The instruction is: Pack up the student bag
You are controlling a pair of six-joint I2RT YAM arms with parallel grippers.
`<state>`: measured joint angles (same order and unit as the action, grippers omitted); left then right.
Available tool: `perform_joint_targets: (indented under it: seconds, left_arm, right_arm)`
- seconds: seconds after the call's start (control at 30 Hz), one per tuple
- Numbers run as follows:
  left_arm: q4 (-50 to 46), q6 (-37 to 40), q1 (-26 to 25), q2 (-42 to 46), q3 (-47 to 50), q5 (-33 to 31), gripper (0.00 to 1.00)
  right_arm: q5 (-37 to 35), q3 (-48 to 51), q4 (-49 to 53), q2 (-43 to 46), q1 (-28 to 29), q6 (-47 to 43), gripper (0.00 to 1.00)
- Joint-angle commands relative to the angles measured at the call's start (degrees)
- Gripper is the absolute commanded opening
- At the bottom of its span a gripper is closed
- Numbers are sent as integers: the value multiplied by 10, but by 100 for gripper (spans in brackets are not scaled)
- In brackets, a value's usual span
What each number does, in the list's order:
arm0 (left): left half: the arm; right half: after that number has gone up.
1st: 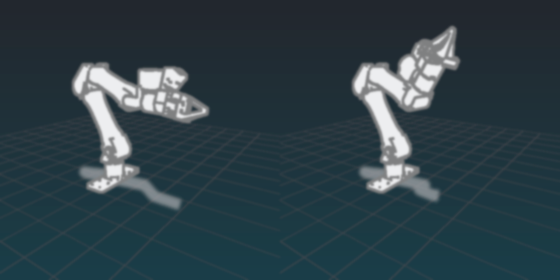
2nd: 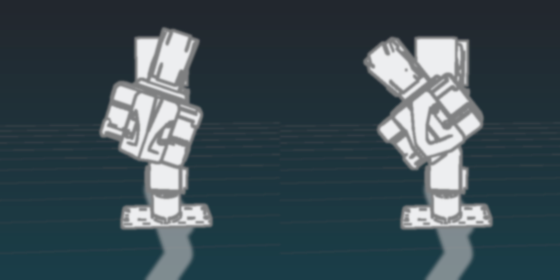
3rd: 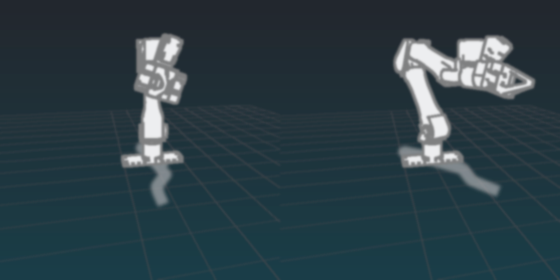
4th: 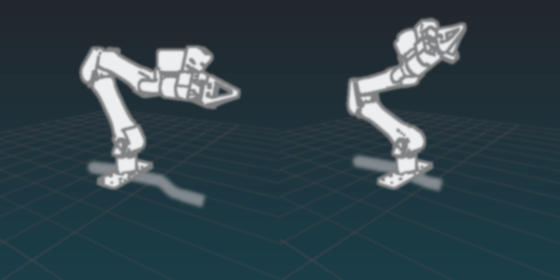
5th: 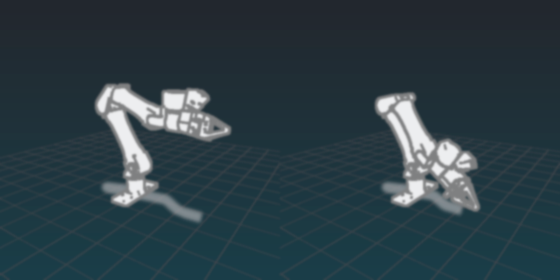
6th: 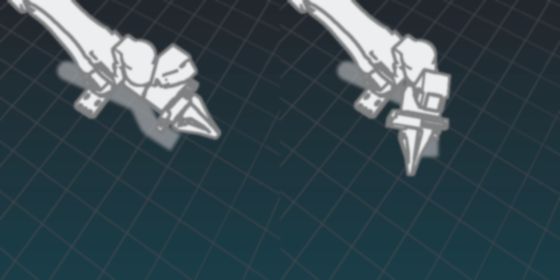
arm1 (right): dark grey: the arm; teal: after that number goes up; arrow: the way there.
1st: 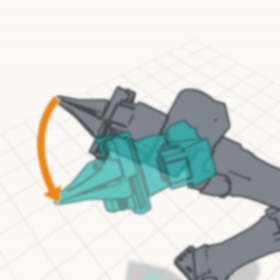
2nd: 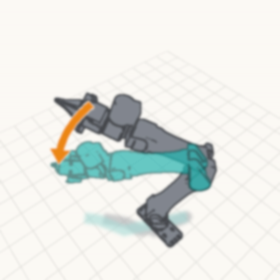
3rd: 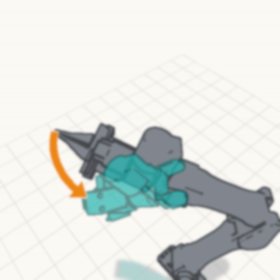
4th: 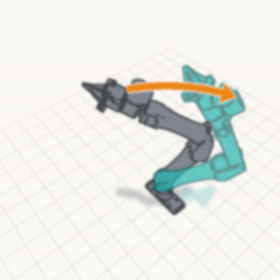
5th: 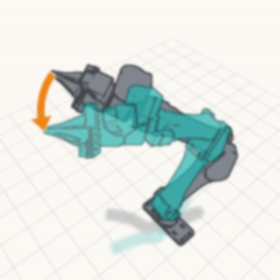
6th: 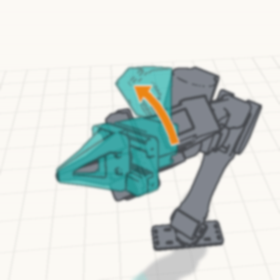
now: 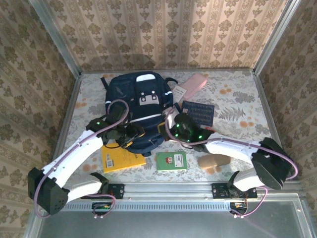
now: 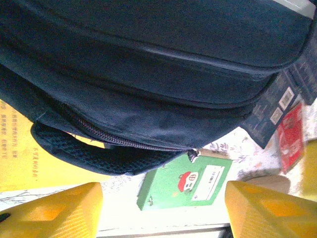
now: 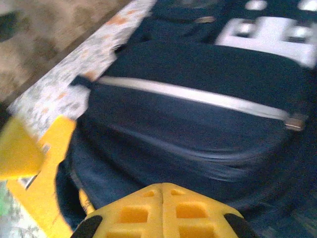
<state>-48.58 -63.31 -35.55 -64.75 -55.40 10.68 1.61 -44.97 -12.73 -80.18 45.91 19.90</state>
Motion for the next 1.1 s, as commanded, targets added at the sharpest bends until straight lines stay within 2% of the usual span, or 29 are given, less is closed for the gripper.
perform_joint_targets:
  seconds: [0.0,0.07,0.13,0.23,0.33,0.47,0.67,0.9,1.07]
  left_arm:
    - [-61,57,-3,-10,-28,-55,67]
    - [-46,68,-5,-4,-14,-54,66]
    - [-32,77,-6,-2,1,-47,65]
    - [-26,92,-9,-5,8,-45,63]
    - [-23,104,-13,-9,1,-52,61]
    - [-18,112,-18,-13,-1,-60,61]
    - [-20,120,-19,-27,-2,-61,60]
    - [-19,122,-21,-41,-9,-64,59]
    - [-17,123,-22,-45,-8,-67,59]
  right_arm:
    - [6,-43,130,33,-48,110,15]
    - [38,-67,181,20,-81,165,24]
    - [113,-75,181,-10,-121,233,34]
    - [197,-53,99,-45,-150,327,39]
    - [233,-45,35,-80,-155,399,40]
    - [228,-31,0,-98,-157,440,46]
    - [219,-2,-48,-119,-162,467,47]
    - [244,36,-159,-172,-165,531,49]
    - [242,53,-178,-170,-164,532,53]
